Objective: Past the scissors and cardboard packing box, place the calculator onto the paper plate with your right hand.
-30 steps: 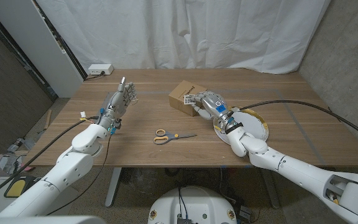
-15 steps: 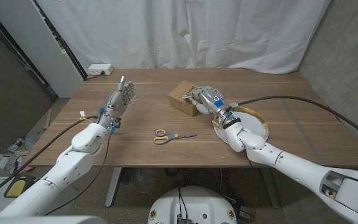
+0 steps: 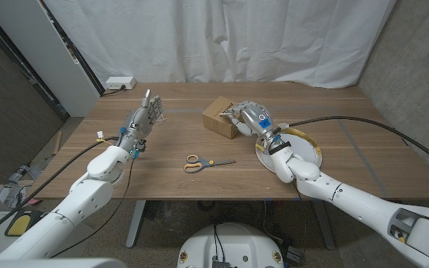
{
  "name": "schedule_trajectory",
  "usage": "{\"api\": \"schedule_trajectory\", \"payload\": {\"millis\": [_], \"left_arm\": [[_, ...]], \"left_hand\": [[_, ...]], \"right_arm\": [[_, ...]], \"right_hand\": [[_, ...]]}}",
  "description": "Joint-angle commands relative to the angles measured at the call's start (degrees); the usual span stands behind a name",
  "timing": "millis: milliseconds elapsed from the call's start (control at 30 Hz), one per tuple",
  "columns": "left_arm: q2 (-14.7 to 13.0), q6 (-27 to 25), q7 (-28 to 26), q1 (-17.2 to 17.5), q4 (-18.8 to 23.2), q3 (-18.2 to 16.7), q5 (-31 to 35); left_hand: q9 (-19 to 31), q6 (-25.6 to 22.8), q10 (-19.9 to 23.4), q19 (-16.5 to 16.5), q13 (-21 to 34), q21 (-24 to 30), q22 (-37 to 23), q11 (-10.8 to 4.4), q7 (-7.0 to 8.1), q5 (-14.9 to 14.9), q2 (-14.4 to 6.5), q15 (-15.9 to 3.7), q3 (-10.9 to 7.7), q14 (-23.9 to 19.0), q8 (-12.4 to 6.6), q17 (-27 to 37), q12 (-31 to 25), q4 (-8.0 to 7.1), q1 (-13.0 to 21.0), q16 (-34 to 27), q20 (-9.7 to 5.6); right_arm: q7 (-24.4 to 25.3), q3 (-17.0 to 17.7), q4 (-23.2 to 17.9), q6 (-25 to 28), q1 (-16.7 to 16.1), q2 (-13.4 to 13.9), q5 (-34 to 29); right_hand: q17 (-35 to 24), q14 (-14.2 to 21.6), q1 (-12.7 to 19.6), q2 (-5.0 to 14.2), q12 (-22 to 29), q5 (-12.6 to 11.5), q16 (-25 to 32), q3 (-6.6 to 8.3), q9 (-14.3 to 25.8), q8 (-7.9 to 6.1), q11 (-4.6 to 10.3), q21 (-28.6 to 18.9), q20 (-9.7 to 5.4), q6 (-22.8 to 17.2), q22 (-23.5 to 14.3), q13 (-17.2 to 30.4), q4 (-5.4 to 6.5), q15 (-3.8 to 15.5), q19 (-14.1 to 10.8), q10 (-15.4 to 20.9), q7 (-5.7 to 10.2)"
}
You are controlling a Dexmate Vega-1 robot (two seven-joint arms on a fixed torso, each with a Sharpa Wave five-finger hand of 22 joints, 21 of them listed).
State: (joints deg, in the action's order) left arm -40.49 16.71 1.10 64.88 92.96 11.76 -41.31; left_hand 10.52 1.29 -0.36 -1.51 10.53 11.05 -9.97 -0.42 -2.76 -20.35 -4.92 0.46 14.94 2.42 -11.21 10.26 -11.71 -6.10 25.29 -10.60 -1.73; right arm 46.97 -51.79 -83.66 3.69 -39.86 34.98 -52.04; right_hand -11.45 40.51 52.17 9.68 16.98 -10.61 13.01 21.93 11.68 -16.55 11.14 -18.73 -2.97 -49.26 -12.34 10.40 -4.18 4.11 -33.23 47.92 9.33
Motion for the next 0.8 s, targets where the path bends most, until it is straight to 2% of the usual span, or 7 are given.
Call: {"api": "schedule_trajectory", "payload": {"millis": [33,500,800], "left_arm": [[0.07,-0.52,0.36,-0.57,-0.08,0.54,0.01],[-0.12,-0.75,1.17,-1.12,-0.55,0.78,-0.32],[-0.2,-0.7,2.01,-1.87,-0.9,1.18,-0.22]], "left_hand": [[0.15,-0.35,0.41,-0.54,0.2,0.2,-0.21,-0.18,0.11,0.17,-0.6,-0.02,0.5,0.23,-0.03,0.14,0.17,0.15,0.28,-0.09,-0.86],[0.15,-0.39,0.35,-0.57,0.2,0.2,-0.21,-0.02,0.08,0.2,-0.67,-0.01,0.64,0.27,-0.04,0.14,0.2,0.15,0.35,-0.07,-0.84],[0.15,-0.39,0.37,-0.58,0.2,0.21,-0.21,-0.01,0.08,0.22,-0.73,0.01,0.71,0.28,-0.04,0.14,0.19,0.15,0.42,-0.07,-0.88]], "right_arm": [[-0.51,1.65,-3.39,2.36,-2.28,1.26,-0.24],[-3.73,5.09,-12.75,7.43,-8.38,4.88,-0.97],[-3.93,8.06,-17.34,10.67,-12.76,6.64,-1.31]], "right_hand": [[-0.05,0.62,0.31,0.45,0.32,0.26,0.26,0.26,-0.03,-0.02,0.16,-0.49,-5.62,-2.32,-0.13,0.08,-0.02,7.63,-0.54,0.73,1.47],[0.0,1.39,0.3,0.31,0.27,0.42,0.27,0.43,-0.05,0.13,0.18,-0.77,-5.69,-2.62,-0.17,0.05,-0.02,7.67,-0.91,1.32,1.49],[0.02,1.6,0.29,0.27,0.24,0.48,0.19,0.52,-0.06,0.18,0.16,-0.87,-5.71,-2.86,-0.19,0.04,-0.01,7.72,-0.99,1.63,1.42]]}}
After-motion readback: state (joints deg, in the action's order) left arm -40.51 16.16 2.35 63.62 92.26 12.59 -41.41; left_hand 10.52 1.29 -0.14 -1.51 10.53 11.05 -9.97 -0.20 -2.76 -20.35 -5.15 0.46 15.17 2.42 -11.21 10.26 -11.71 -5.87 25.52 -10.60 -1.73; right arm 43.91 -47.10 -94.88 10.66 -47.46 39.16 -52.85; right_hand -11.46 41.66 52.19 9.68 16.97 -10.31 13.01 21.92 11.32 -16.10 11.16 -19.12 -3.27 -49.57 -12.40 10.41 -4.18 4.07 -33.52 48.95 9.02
